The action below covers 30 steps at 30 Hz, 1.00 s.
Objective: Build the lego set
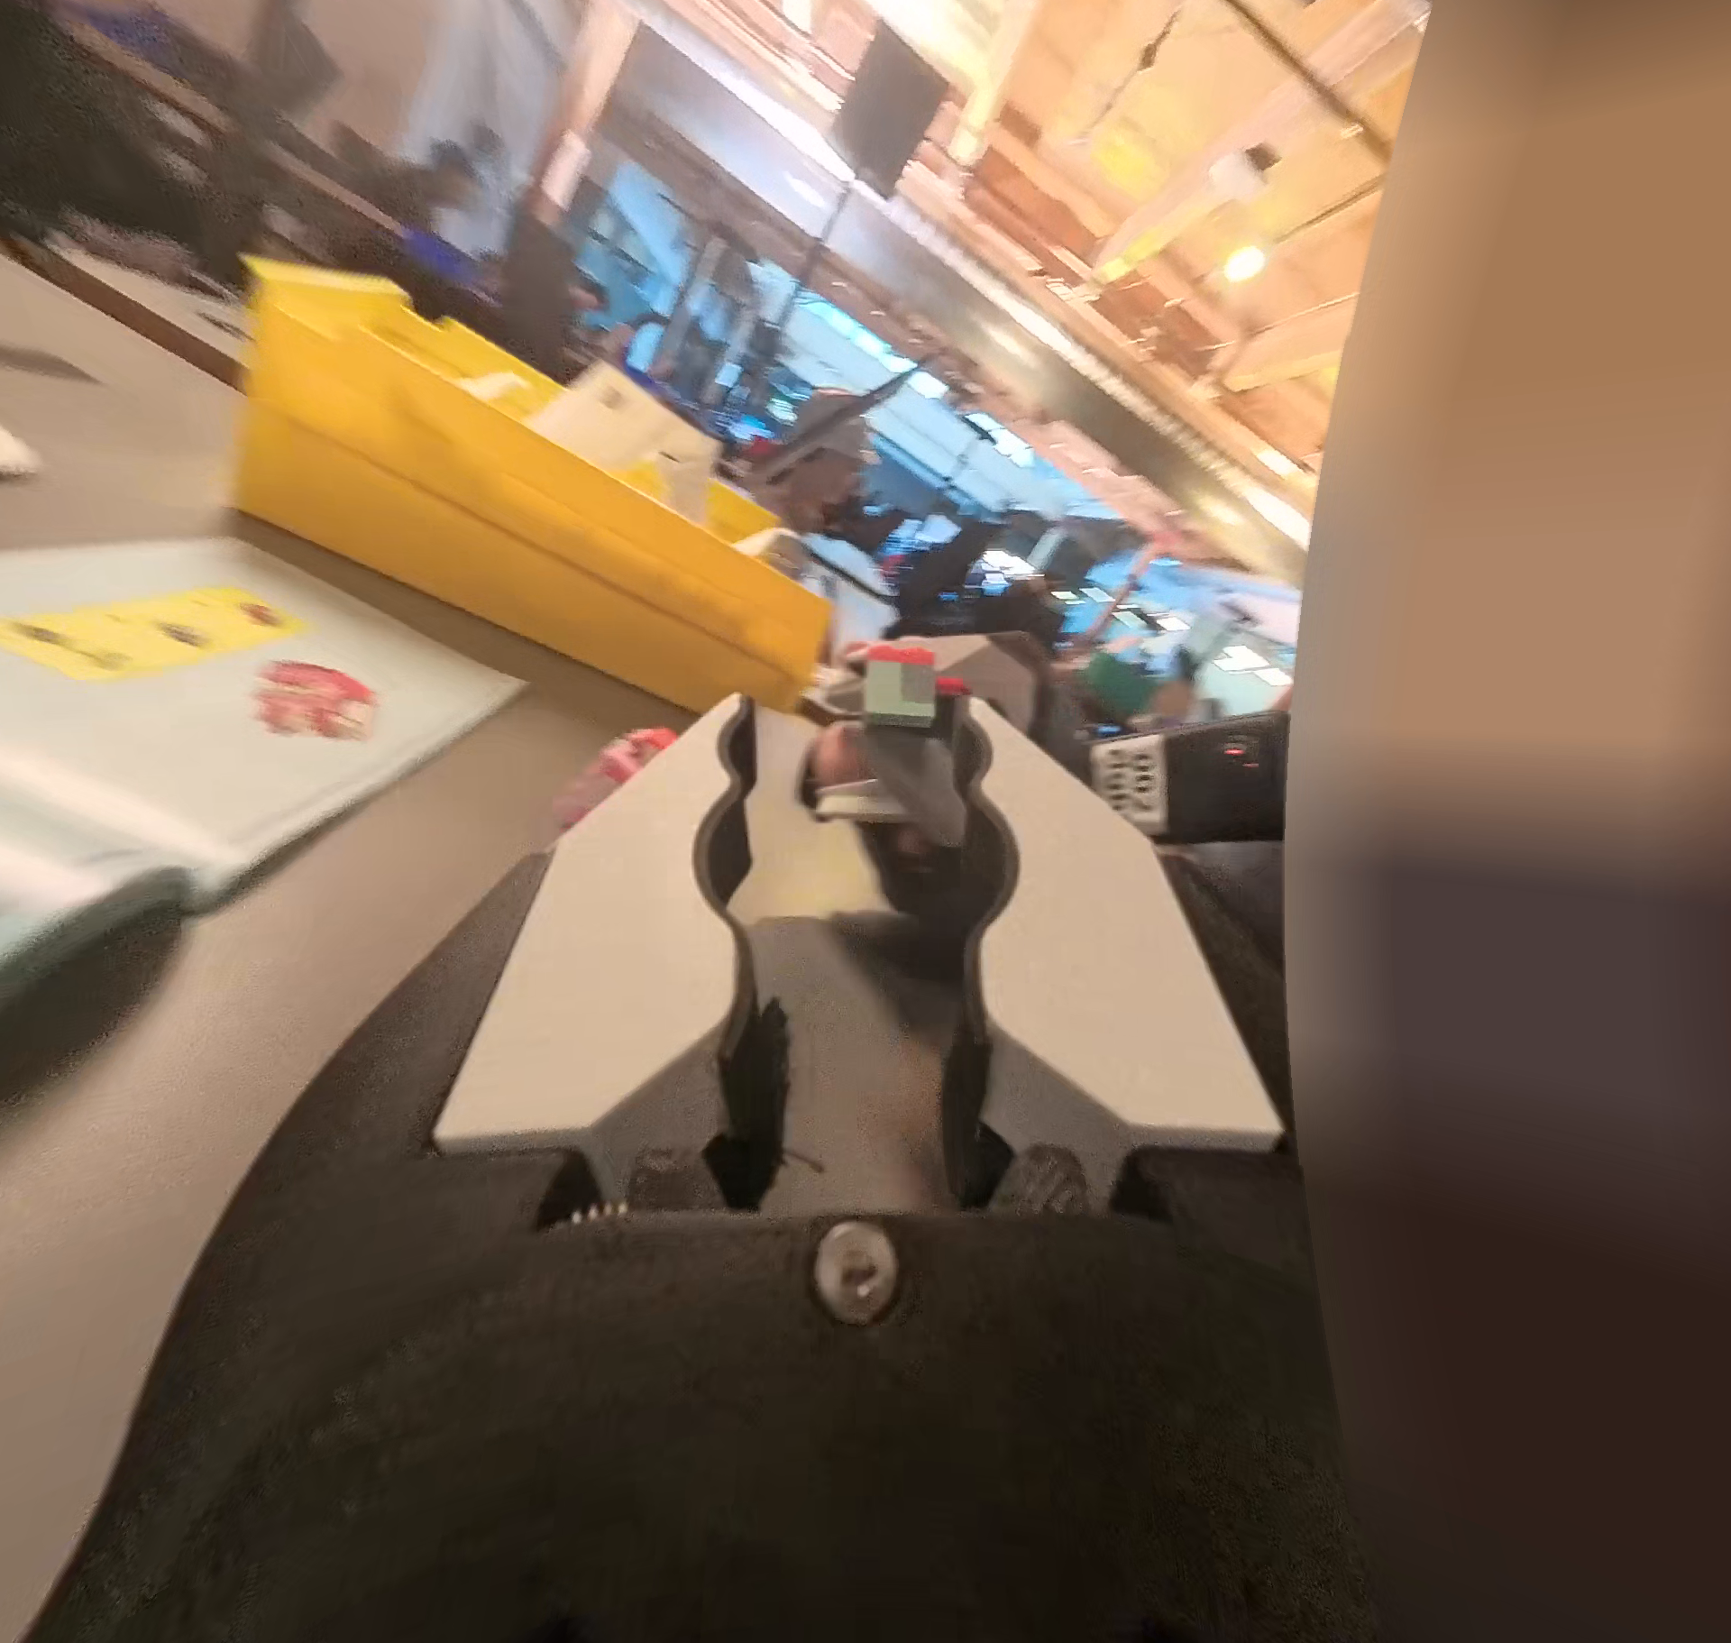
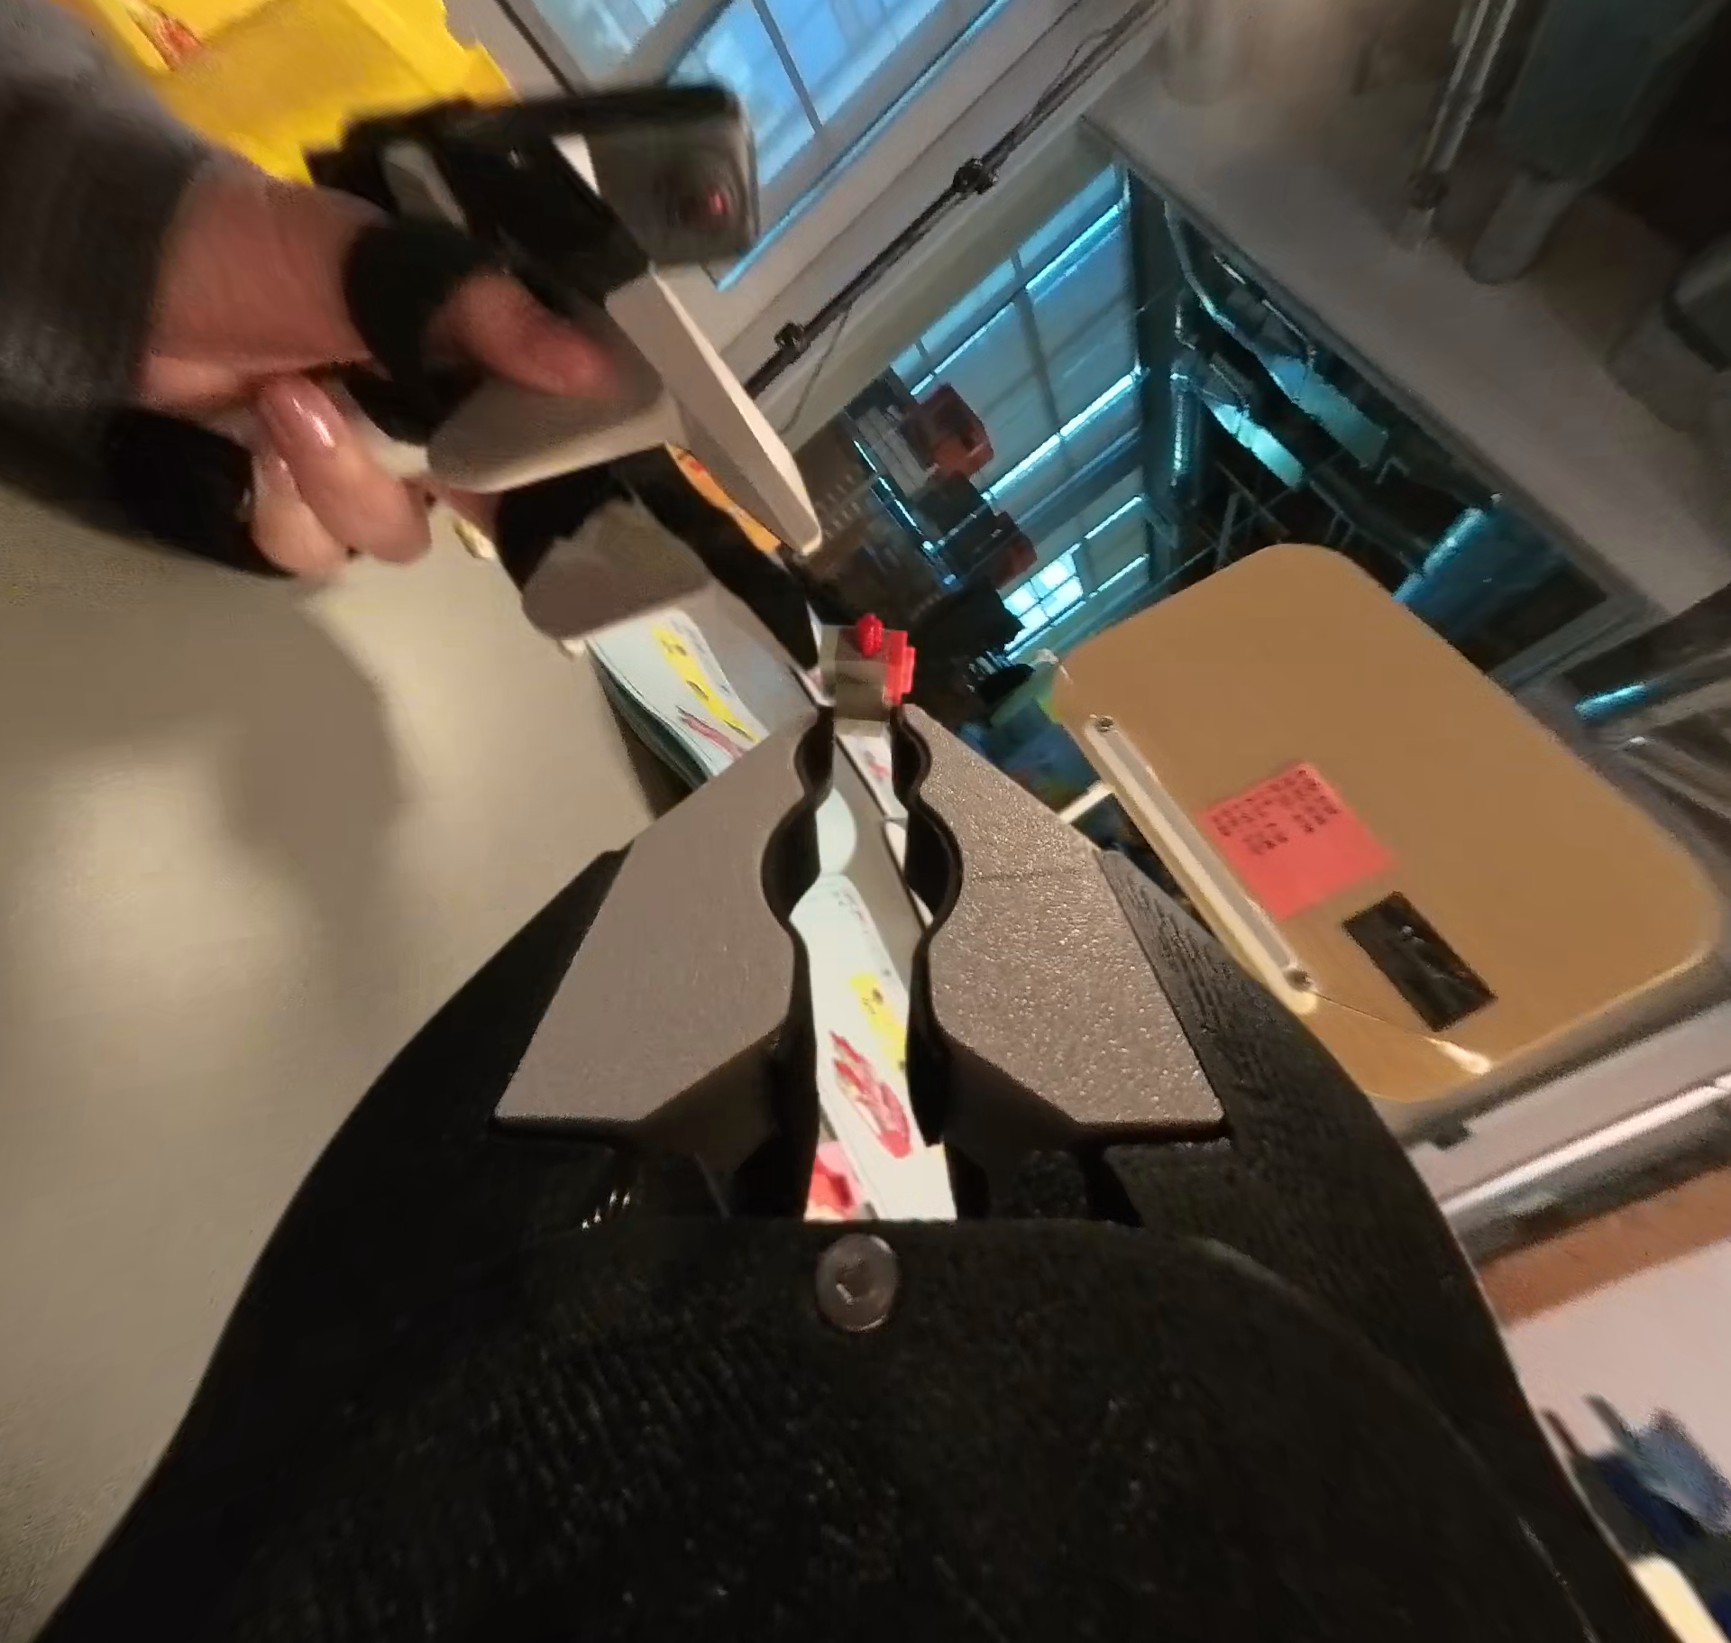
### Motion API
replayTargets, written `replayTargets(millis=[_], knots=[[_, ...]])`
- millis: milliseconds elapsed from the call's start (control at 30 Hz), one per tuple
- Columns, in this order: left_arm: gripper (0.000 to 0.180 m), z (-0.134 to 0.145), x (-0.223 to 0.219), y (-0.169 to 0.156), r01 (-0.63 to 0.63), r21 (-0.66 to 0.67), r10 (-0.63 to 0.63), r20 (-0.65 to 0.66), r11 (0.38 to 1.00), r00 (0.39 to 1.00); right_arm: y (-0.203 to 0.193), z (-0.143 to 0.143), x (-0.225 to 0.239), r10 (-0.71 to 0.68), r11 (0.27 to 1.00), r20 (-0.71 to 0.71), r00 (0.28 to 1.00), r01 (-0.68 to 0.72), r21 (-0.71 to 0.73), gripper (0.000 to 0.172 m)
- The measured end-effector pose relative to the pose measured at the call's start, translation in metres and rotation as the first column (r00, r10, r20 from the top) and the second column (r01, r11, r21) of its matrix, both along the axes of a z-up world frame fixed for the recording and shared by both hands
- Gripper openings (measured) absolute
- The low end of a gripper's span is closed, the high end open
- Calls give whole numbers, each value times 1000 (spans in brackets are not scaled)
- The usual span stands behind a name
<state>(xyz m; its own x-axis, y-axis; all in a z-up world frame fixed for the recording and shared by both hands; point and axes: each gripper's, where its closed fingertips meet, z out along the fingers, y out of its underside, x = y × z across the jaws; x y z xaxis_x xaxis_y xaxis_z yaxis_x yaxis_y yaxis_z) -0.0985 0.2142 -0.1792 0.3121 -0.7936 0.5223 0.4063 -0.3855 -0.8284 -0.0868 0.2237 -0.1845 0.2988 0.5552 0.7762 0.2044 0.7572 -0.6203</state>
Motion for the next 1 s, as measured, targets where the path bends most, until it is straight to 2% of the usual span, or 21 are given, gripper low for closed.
replayTargets(millis=[67,133,300,467,667,1000], knots=[[41,-1,-9,5,-112,81,120,-104,990,987,5,0,4,-26,999,7,1000,26,29,10],[42,-3,-10,6,-167,162,198,-204,973,959,9,0,6,-45,998,12,999,45,44,10],[41,-12,4,4,-185,304,299,-388,935,872,10,-6,4,-79,991,47,996,73,112,10],[32,-25,17,4,-162,401,369,-517,902,773,6,-19,-4,-99,977,121,988,74,198,10],[23,-34,20,6,-153,458,428,-590,876,684,7,-25,-6,-115,971,154,981,78,227,10],[14,-33,16,9,-178,458,448,-588,871,674,8,-30,-8,-146,958,191,971,91,271,10]])
